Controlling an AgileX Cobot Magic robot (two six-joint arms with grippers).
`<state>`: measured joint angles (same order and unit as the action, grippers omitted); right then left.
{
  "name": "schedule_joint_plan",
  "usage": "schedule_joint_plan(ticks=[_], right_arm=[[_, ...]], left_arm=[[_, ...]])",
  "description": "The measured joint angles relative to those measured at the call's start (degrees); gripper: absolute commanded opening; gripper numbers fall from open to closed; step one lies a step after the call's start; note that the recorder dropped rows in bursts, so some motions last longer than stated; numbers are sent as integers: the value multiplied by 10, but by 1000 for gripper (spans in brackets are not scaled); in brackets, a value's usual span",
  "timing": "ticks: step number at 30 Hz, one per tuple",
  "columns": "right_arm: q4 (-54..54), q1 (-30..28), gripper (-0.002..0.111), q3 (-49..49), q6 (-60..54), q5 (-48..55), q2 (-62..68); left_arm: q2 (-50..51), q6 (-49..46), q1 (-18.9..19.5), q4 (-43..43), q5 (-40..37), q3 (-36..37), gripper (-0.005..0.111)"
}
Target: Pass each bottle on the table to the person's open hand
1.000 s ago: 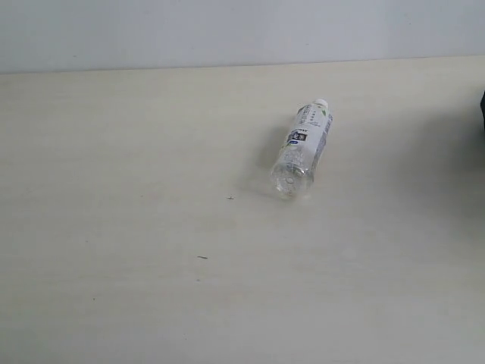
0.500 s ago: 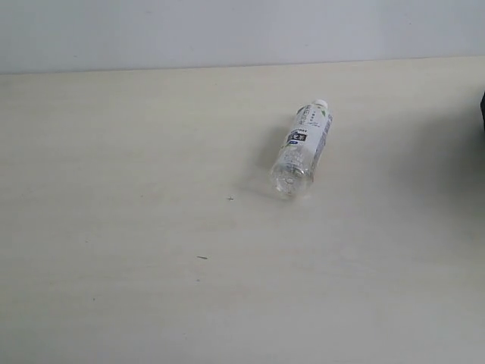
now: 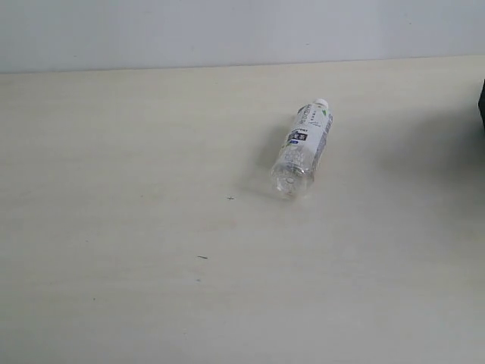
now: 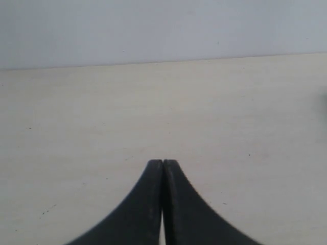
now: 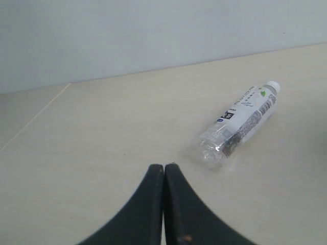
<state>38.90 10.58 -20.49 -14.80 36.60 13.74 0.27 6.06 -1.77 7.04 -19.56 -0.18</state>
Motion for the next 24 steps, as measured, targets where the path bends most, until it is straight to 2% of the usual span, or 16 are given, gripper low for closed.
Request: schedule_joint_plan(ticks=[24], right_arm=[[0, 0, 0, 0, 0, 14, 0]], left_arm=[[0, 0, 0, 0, 0, 0, 3]])
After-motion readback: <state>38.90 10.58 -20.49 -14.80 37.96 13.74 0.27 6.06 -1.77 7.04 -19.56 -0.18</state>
